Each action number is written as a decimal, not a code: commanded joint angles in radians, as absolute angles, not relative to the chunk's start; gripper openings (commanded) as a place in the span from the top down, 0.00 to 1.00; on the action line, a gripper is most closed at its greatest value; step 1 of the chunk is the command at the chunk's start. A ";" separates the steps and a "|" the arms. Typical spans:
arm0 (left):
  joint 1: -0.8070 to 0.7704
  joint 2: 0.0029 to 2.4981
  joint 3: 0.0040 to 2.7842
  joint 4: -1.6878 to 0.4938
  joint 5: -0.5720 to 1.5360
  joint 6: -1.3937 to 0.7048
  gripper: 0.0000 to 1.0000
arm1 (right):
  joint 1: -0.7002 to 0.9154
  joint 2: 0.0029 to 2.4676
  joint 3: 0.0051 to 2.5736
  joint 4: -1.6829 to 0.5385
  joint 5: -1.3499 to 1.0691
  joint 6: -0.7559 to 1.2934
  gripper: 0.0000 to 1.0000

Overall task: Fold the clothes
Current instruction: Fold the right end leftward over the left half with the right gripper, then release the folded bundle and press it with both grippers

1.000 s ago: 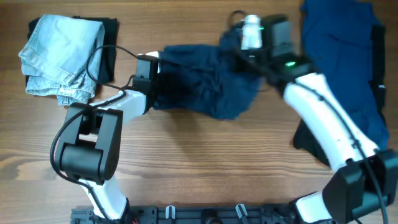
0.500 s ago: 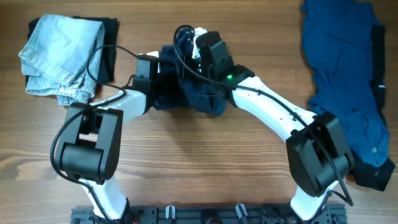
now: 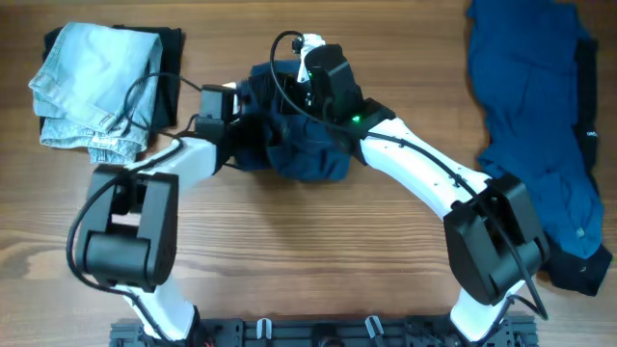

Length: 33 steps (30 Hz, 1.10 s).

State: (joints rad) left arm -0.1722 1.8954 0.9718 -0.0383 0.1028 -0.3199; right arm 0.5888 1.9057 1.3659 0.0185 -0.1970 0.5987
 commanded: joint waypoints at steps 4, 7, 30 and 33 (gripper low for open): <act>-0.041 1.729 0.956 -0.097 0.104 -0.307 0.96 | 0.530 1.852 1.390 -0.030 -0.247 0.604 0.00; 0.006 1.655 0.956 -0.139 0.107 -0.307 0.96 | 0.489 1.842 1.390 -0.106 -0.268 0.596 0.00; -0.235 1.546 0.956 -0.340 0.409 -0.207 0.82 | 0.231 1.840 1.390 -0.538 -0.319 0.343 0.00; -0.235 1.555 0.956 -0.377 0.315 -0.205 0.76 | 0.231 1.840 1.390 -0.538 -0.319 0.343 0.00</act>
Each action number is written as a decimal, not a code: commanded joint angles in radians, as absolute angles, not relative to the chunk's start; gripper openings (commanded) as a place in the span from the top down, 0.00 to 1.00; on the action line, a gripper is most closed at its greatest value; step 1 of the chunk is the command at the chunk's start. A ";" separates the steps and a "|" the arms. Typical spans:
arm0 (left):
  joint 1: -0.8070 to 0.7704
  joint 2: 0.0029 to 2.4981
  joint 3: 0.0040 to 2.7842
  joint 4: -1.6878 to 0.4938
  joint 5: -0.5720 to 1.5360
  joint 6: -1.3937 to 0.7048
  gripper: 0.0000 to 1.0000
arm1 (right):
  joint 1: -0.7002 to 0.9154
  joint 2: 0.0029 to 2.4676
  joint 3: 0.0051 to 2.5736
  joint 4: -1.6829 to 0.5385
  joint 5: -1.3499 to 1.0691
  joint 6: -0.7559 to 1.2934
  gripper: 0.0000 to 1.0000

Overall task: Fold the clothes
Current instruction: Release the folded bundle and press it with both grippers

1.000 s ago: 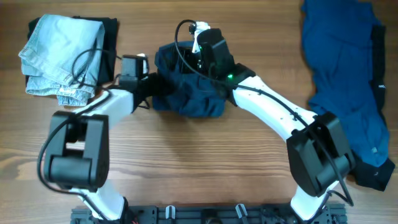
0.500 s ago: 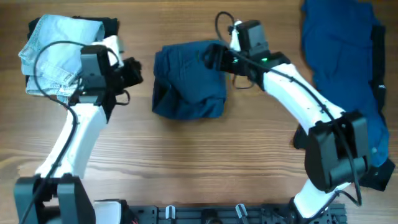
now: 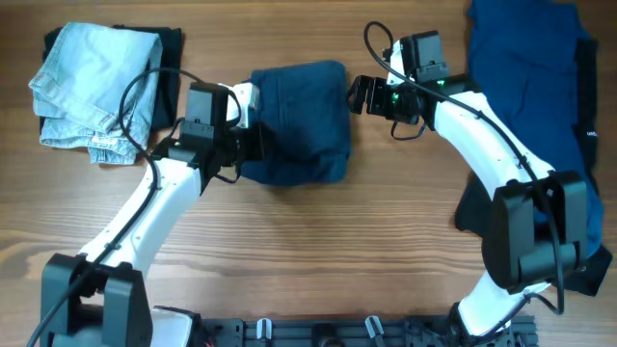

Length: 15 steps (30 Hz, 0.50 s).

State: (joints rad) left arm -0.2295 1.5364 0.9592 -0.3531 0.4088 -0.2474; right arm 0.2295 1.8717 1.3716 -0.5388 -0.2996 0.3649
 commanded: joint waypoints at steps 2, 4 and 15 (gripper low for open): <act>-0.235 1.557 0.956 -0.387 0.282 -0.197 0.68 | 0.231 1.840 1.390 -0.538 -0.319 0.342 0.01; -0.235 1.557 0.956 -0.384 0.281 -0.162 0.47 | 0.231 1.840 1.390 -0.536 -0.319 0.343 0.00; -0.235 1.557 0.956 -0.381 0.271 -0.160 0.29 | 0.231 1.840 1.390 -0.530 -0.315 0.340 0.00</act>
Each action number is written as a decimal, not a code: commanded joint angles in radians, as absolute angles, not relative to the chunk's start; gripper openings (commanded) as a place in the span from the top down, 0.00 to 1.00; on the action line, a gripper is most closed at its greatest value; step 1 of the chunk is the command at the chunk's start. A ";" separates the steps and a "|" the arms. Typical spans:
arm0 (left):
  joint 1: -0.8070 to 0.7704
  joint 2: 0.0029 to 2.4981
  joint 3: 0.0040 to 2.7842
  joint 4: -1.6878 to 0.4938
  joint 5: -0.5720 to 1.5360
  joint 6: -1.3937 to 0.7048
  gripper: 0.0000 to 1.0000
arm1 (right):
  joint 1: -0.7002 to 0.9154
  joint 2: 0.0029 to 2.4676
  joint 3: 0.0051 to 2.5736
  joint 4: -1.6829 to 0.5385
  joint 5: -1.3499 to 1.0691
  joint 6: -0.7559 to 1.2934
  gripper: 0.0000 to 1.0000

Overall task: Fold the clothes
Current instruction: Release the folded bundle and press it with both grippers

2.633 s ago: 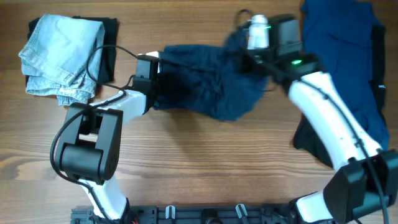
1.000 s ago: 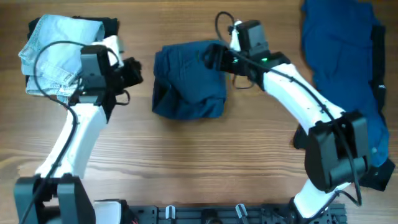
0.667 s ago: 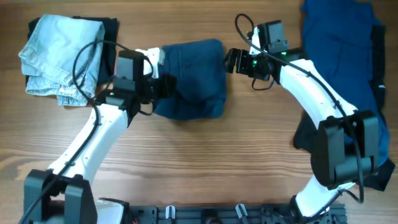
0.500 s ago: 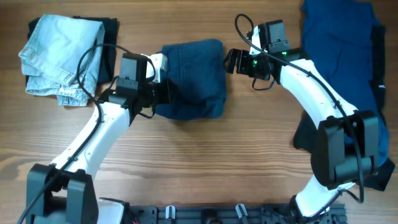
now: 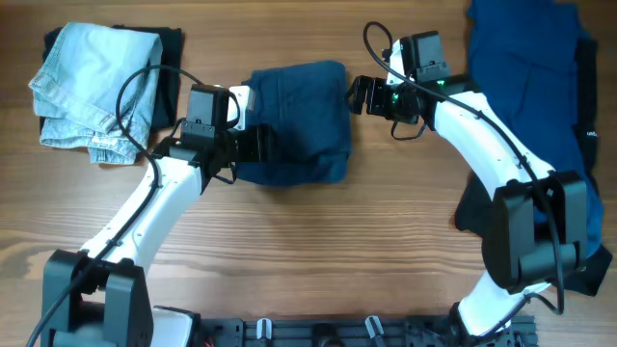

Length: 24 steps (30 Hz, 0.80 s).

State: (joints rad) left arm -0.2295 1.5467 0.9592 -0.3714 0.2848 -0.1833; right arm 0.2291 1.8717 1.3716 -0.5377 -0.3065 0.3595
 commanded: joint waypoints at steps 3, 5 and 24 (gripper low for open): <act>-0.236 1.558 0.956 -0.400 0.271 -0.160 0.45 | 0.231 1.840 1.390 -0.528 -0.315 0.341 0.00; -0.241 1.562 0.956 -0.414 0.271 -0.160 0.69 | 0.231 1.840 1.390 -0.527 -0.315 0.340 0.00; -0.188 1.596 0.953 -0.591 -0.140 -0.555 0.96 | 0.231 1.840 1.390 -0.513 -0.312 0.340 0.00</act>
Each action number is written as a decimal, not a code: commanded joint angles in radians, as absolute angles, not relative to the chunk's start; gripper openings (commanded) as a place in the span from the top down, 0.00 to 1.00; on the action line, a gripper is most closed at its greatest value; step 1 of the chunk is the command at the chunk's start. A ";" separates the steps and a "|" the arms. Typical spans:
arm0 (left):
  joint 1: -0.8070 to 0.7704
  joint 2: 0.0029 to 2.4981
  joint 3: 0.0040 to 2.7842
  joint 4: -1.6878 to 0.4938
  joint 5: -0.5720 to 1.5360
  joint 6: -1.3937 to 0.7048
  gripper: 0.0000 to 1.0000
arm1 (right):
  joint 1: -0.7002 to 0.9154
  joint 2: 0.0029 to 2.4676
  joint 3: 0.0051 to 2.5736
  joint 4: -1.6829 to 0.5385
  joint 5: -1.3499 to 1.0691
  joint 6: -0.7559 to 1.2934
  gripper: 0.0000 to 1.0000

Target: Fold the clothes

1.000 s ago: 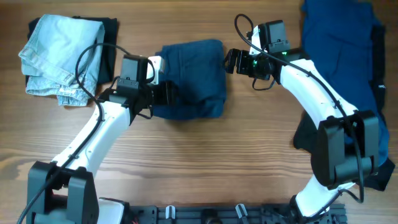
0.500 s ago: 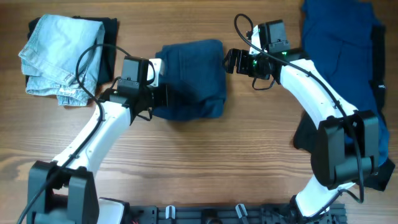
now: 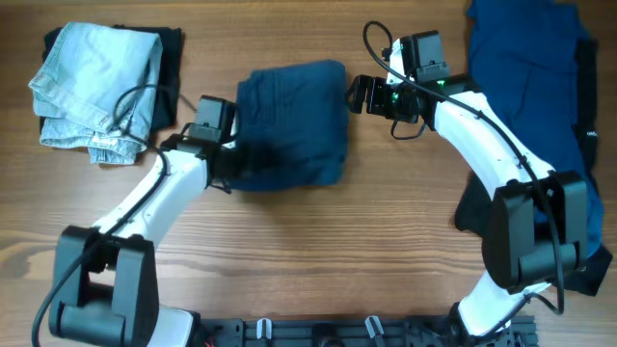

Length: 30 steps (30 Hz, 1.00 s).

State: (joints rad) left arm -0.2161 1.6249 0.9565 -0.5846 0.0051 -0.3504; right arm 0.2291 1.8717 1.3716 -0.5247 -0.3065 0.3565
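A navy garment (image 3: 294, 120) lies folded into a thick rectangle at the table's middle back. My left gripper (image 3: 234, 162) is at its lower left corner, its dark fingers sunk into the cloth and apparently shut on that edge. My right gripper (image 3: 355, 95) hovers just off the garment's right edge, open and holding nothing.
Folded light-blue jeans (image 3: 92, 82) lie on a black garment (image 3: 172, 58) at the back left. A heap of unfolded navy clothes (image 3: 535, 106) runs down the right side. A black rail (image 3: 318, 333) lines the front edge.
My left gripper has shifted down and left to the garment's lower left corner. The garment's left edge has spread leftwards and its white tag no longer shows. The right arm is unchanged.
First both grippers were together over the bunched navy garment at the middle. Then the garment lay folded with the left gripper at its left edge and the right gripper off its right side. Now the left gripper is at the lower left corner.
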 commanded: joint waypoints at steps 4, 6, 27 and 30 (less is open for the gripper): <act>-0.187 1.597 0.953 -0.552 -0.134 -0.616 0.88 | 0.231 1.840 1.390 -0.502 -0.312 0.339 0.00; -0.187 1.597 0.953 -0.521 -0.120 -0.614 0.60 | 0.231 1.840 1.390 -0.498 -0.315 0.318 0.01; -0.049 1.317 1.066 -0.257 0.138 -0.594 0.00 | 0.386 1.942 1.390 -0.184 -0.520 -0.153 0.01; -0.002 1.298 1.066 -0.284 0.154 -0.600 0.00 | 0.429 1.985 1.390 -0.164 -0.526 -0.120 0.02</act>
